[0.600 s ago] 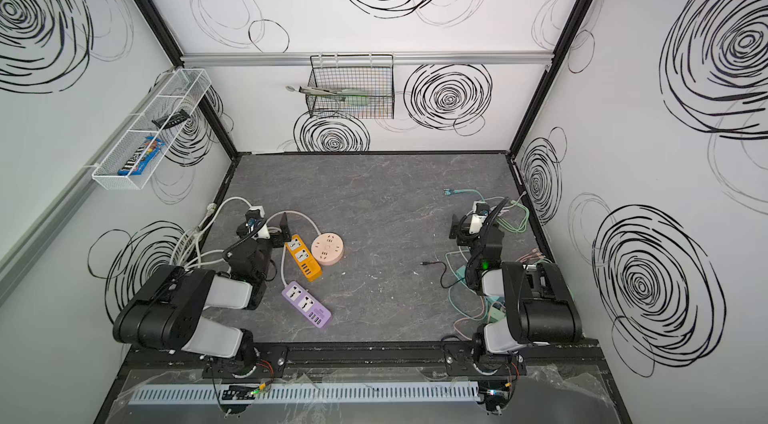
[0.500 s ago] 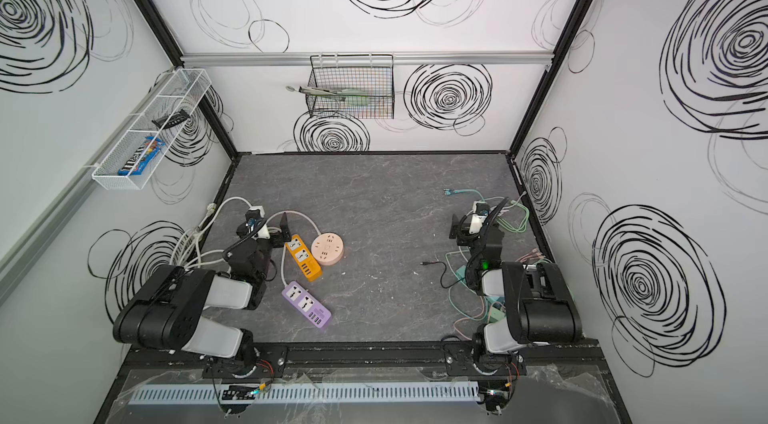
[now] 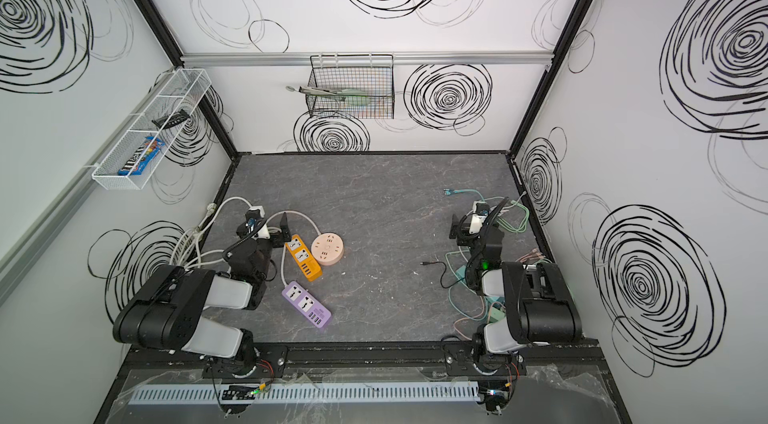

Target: Insert the plug

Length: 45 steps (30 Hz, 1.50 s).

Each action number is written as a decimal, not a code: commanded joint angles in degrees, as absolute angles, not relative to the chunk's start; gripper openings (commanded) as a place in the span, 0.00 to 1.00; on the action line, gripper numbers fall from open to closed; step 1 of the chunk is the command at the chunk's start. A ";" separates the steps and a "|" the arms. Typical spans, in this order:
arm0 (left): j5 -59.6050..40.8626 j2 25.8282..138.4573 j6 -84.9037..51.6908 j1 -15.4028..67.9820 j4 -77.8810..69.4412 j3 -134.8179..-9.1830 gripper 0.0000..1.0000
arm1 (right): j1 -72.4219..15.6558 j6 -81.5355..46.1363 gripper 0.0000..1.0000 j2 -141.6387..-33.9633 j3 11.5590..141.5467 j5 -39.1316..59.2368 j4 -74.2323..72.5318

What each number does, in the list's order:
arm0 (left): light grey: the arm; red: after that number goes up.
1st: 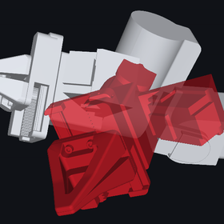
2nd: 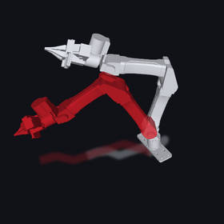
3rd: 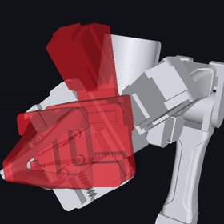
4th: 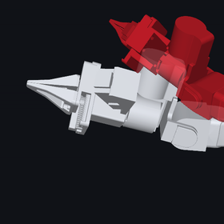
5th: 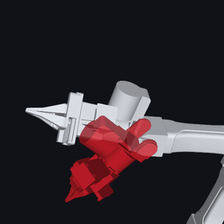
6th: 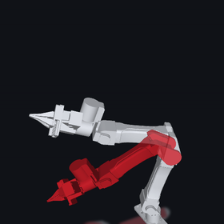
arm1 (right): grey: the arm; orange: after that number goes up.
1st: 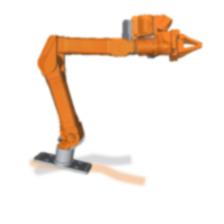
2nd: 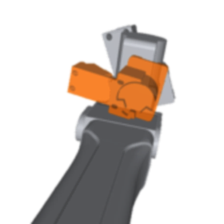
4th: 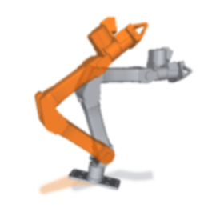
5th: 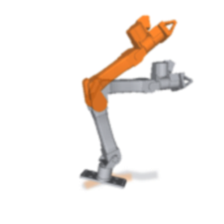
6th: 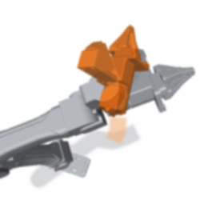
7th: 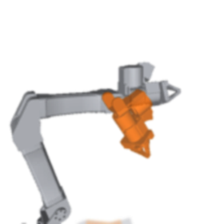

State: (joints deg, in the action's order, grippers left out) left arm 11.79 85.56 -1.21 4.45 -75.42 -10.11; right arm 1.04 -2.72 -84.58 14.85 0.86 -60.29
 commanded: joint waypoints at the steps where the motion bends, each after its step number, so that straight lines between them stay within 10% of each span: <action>1: 11.60 85.58 -1.40 4.13 -79.72 -10.02 0.96 | 0.79 -2.92 0.97 -84.80 15.74 0.42 -61.44; 20: 8.45 82.89 -2.27 2.55 -75.58 -10.97 0.96 | 2.30 -4.08 0.97 -83.16 17.22 2.20 -57.34; 34: 47.50 70.77 -20.39 20.07 -36.65 -31.45 0.96 | 7.27 -26.73 0.97 -72.93 31.25 3.96 -22.75; 45: 25.18 75.34 -34.44 29.10 -8.26 -42.80 0.96 | 3.46 -30.71 0.97 -67.13 27.81 26.89 -17.45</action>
State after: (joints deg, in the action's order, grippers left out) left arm 32.77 73.97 -29.32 28.88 -17.06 -41.19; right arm 5.04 -28.75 -69.52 29.43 20.45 -21.04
